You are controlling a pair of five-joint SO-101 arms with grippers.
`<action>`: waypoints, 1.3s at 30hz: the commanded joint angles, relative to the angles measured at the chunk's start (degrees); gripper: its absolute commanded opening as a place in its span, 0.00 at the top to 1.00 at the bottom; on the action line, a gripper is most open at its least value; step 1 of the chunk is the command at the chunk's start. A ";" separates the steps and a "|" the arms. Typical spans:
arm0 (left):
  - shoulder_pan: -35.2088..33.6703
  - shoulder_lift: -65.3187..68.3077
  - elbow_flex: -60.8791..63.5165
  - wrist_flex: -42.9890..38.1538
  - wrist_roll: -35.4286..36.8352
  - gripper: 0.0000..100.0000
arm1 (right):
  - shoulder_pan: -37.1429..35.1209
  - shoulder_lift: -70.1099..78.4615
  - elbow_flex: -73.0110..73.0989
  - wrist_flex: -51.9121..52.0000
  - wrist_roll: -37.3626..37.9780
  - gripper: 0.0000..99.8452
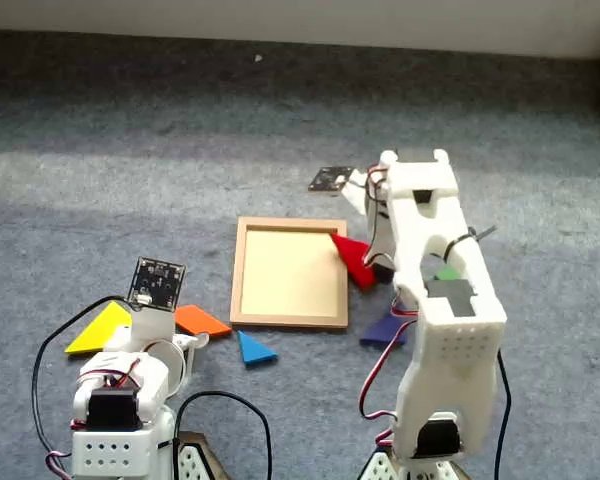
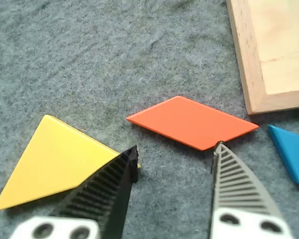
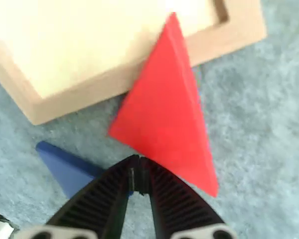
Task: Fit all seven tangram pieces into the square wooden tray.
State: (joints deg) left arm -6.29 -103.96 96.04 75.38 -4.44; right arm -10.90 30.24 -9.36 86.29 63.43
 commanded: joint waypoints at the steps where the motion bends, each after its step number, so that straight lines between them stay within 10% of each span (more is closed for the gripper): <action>1: 0.92 -0.40 1.10 0.26 -0.18 0.76 | -2.95 -4.35 -0.66 2.07 -3.52 1.00; 19: 0.92 -0.40 1.10 0.26 -0.18 0.76 | 6.55 -14.11 -0.66 1.54 -10.37 0.95; 28: 0.92 -0.40 1.10 0.26 -0.18 0.76 | 14.37 -3.30 -0.75 -5.76 2.37 0.91; 39: 0.92 -0.40 1.10 0.26 -0.18 0.76 | 7.60 -2.07 -0.66 -9.01 4.40 0.91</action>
State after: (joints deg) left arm -6.29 -103.96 96.04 75.38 -4.44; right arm -0.09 29.19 -9.36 78.11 67.21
